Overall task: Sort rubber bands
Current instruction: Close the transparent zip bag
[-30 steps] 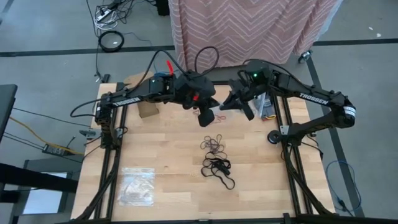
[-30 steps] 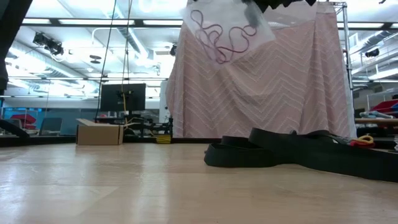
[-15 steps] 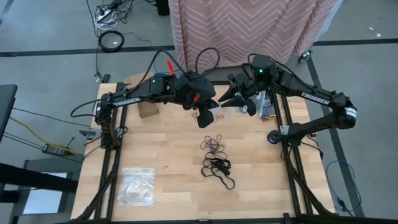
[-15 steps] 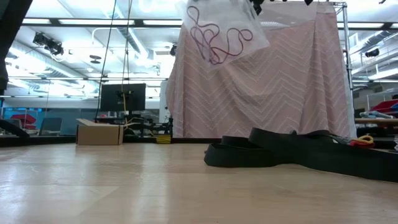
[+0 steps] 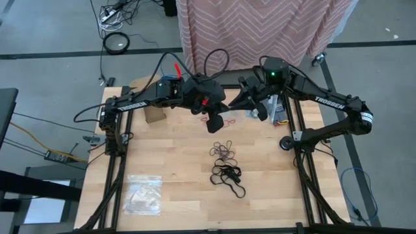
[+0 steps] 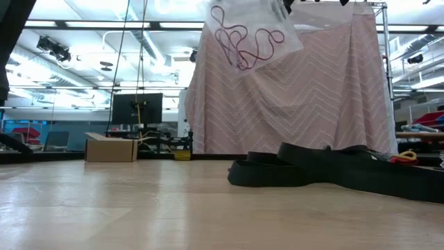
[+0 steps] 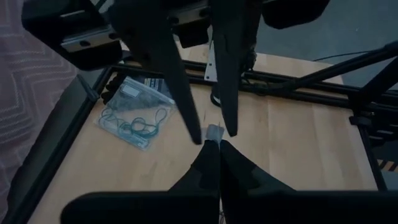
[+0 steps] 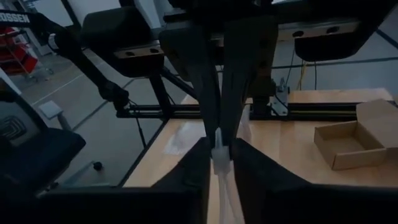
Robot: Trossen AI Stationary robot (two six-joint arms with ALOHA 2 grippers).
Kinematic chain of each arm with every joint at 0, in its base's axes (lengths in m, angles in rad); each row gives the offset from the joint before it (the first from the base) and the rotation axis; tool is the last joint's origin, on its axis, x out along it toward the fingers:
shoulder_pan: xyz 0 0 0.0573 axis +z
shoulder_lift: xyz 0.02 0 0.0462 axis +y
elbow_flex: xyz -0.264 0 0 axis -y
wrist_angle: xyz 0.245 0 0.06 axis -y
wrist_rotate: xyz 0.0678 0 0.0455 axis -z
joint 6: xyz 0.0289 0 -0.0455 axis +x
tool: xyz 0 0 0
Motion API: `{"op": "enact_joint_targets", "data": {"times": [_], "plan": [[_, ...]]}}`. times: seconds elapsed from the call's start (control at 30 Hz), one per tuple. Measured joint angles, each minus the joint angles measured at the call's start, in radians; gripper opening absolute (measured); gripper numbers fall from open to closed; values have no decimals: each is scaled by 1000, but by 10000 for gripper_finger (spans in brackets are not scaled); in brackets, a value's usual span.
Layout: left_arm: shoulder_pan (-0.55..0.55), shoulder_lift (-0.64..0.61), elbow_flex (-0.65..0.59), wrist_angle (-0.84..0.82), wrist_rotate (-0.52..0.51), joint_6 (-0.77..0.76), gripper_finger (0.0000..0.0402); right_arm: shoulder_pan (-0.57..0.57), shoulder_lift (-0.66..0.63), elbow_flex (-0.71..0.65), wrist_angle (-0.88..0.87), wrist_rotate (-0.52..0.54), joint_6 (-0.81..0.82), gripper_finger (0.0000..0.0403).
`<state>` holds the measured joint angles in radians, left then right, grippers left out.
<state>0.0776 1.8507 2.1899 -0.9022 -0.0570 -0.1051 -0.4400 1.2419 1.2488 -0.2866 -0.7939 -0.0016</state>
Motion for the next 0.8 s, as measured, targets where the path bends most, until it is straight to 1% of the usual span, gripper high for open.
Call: {"op": "enact_joint_targets", "data": {"times": [0.1,0.17,0.23,0.33,0.37,0.5,0.67,0.8], "plan": [[0,0,0,6,0,2,0,0,0,0,-5,20,12,90],[0,0,0,14,0,9,0,0,0,0,-7,22,27,85],[1,0,0,19,-1,16,0,0,0,0,-11,22,27,66],[1,0,0,15,-2,16,0,0,0,0,-25,21,26,21],[1,0,0,14,-2,16,0,0,0,0,-26,21,23,13],[1,0,0,13,-5,16,0,0,0,0,-34,35,22,15],[1,-2,0,9,-30,21,0,0,0,3,-75,42,-4,6],[2,-5,31,-14,-49,39,0,0,-1,4,-86,45,-7,6]]}}
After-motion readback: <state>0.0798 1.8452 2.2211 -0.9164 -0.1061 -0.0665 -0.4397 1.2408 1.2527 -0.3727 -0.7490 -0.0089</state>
